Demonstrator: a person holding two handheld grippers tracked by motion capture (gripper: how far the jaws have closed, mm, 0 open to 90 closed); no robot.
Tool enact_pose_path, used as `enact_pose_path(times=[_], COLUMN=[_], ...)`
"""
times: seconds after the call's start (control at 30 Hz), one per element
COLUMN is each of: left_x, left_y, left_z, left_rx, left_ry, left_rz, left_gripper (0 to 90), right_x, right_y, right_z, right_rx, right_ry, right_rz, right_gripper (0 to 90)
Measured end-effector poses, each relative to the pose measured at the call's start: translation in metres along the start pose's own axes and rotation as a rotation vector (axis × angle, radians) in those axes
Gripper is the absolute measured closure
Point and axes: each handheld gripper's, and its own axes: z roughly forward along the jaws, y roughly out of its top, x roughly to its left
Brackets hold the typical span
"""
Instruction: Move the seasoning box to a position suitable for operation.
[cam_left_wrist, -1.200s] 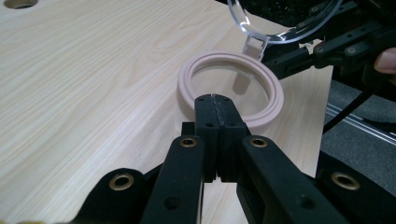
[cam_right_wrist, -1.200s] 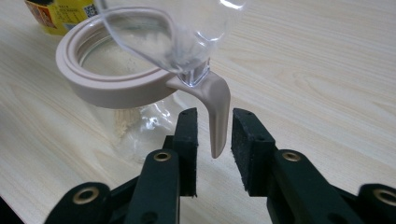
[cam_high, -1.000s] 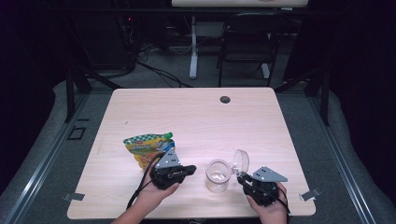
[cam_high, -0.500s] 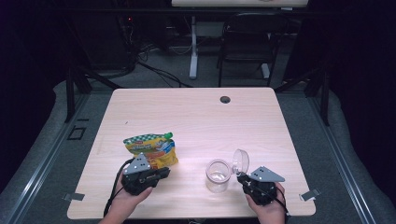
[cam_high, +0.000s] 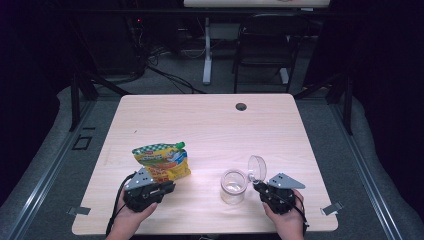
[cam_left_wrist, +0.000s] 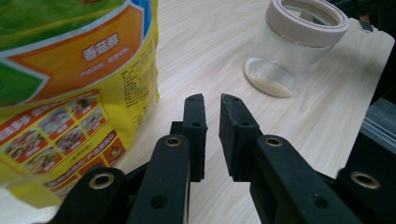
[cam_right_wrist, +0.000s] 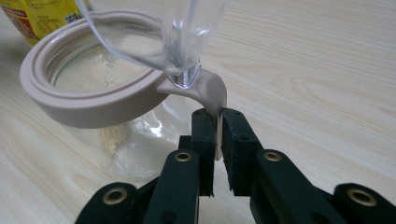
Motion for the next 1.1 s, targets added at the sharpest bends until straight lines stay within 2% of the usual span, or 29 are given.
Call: enact_pose_path(times=[0.43,0.7,0.83,0.93,1.0,1.1], left_x=[0.009,0.019,0.026,0.032,0.037,0.046], left_y=[-0.012,-0.018,-0.02,-0.02,-0.021,-0.022], left_z=[-0.023,-0.036,-0.042,-0.046,-0.049,-0.052], left_rx=[-0.02,-0.044,-0.06,-0.073,-0.082,-0.079], left_ry=[0.078,0.101,0.127,0.153,0.159,0.167], left_rz=[-0.043,-0.072,-0.087,-0.101,-0.115,-0.133], left_gripper=[79.8,78.4,74.9,68.1,66.9,60.1], right_x=[-0.009,-0.012,-0.012,-0.012,-0.011,-0.011], right_y=[0.009,0.014,0.014,0.014,0.014,0.013], right_z=[0.015,0.022,0.022,0.021,0.02,0.019], right_rx=[-0.009,-0.01,-0.01,-0.011,-0.011,-0.012], right_ry=[0.018,0.024,0.027,0.035,0.03,0.035], right_rz=[0.027,0.033,0.036,0.035,0.034,0.037], right_gripper=[84.9,84.9,83.6,81.1,79.9,77.0])
